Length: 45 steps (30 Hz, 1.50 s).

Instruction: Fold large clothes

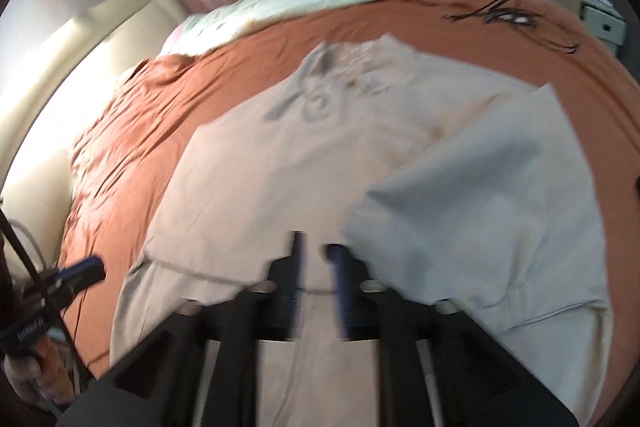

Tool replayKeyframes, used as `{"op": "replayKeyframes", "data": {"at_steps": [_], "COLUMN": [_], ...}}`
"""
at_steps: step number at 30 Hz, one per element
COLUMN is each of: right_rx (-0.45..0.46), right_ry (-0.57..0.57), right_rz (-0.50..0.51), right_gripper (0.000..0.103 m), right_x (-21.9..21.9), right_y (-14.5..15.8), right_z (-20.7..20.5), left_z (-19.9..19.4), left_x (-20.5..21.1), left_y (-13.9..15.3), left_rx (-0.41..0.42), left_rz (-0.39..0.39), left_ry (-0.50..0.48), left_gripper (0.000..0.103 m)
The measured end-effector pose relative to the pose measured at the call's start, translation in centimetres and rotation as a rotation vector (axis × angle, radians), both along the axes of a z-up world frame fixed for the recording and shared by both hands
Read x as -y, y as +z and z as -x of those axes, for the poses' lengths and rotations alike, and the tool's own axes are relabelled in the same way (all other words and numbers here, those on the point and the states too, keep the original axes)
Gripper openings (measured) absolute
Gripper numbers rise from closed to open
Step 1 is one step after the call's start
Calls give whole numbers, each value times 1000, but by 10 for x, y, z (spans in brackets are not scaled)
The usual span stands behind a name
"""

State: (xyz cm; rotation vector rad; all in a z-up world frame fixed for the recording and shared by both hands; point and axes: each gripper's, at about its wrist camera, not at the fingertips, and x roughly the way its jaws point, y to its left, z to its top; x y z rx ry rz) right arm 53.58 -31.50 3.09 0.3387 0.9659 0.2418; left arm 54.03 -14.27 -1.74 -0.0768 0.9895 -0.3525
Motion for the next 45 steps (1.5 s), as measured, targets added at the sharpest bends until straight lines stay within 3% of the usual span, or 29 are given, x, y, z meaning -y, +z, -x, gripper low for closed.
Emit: {"op": "replayKeyframes", "data": {"at_steps": [1,7,12,18,19,21,23,24,30,32,33,36,42,45], "right_rx": [7,23,81,55,49,44,36,28,4,-6,-11,-29,-42,-44], "right_ry": [18,54,-64,-201,-221,-241,-261,-274,-311,-315,-316,-317,-309,-304], "right_rz": [-7,-26,-33,23,32,39,38,39,36,38,38,36,37,40], "right_gripper": [86,86,86,86,86,86,86,86,86,86,86,86,86,86], "right_x": [1,44,133,228,242,259,274,289,294,251,252,253,250,247], "right_y": [4,16,34,27,24,21,15,13,-9,-25,-29,-36,-42,-44], "right_z": [3,40,82,114,116,124,127,130,141,128,129,135,133,131], "left_z": [1,4,3,2,1,1,3,4,3,0,-2,-8,-19,-20], "left_x": [-1,12,52,126,139,164,189,199,257,270,275,285,280,278], "left_y": [0,-2,2,-3,-5,-12,-18,-21,-55,-71,-80,-111,-134,-134], "left_rx": [-1,2,9,5,1,-7,-2,2,-36,-55,-62,-99,-106,-81], "left_rz": [1,10,11,-7,-12,-25,-40,-48,-137,-176,-209,-311,-349,-394], "left_ry": [1,-26,-90,-206,-228,-270,-310,-328,-432,-449,-457,-460,-443,-430], "left_gripper": [15,15,15,16,19,35,59,62,65,65,65,65,64,37]}}
